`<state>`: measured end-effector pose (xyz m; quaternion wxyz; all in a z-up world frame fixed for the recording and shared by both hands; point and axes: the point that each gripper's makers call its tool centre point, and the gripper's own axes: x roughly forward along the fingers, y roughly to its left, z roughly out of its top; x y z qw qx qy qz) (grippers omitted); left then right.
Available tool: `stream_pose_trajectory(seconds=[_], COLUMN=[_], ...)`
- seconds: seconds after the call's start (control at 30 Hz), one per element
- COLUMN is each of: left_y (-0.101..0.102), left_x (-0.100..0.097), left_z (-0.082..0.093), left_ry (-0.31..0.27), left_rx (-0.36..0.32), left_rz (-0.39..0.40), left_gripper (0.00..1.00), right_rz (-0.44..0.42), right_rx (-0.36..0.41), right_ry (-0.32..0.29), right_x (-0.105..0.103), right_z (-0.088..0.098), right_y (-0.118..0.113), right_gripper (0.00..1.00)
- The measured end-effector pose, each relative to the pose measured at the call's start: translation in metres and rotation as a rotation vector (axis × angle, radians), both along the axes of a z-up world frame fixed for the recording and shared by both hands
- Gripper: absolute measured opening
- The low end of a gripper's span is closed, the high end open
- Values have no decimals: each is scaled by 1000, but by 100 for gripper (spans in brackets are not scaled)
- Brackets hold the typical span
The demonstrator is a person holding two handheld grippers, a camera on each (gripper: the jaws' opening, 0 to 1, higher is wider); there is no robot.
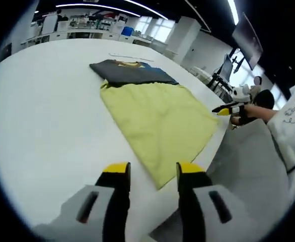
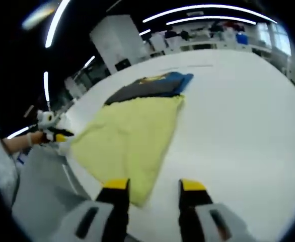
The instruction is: Fold the garment on the visible template until the final outline fits inside the template.
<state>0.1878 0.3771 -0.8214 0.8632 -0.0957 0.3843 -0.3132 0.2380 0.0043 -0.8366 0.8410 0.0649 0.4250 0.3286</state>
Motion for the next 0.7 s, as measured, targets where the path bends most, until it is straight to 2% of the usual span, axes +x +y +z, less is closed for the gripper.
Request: stream_pose_trajectory(seconds=[0.2, 0.4, 0.53, 0.7], left_y=[5, 8, 5, -3], left_x=[-7, -8, -7, -8], left_z=[-9, -18, -17, -18], left_ry=[27, 59, 58, 73], left_rx=[-8, -25, -16, -16], left_rz=[15, 20, 8, 1], left_gripper=[29, 22, 21, 14], right_rz=[-29, -34, -44, -46], right_rx=[35, 72, 82, 103], right_ry=[27, 59, 74, 91], right_x=[-5, -13, -13, -13], right_z=[-1, -1, -5, -8], right_y=[-2, 5, 8, 13], right_gripper=[30, 19, 13, 5])
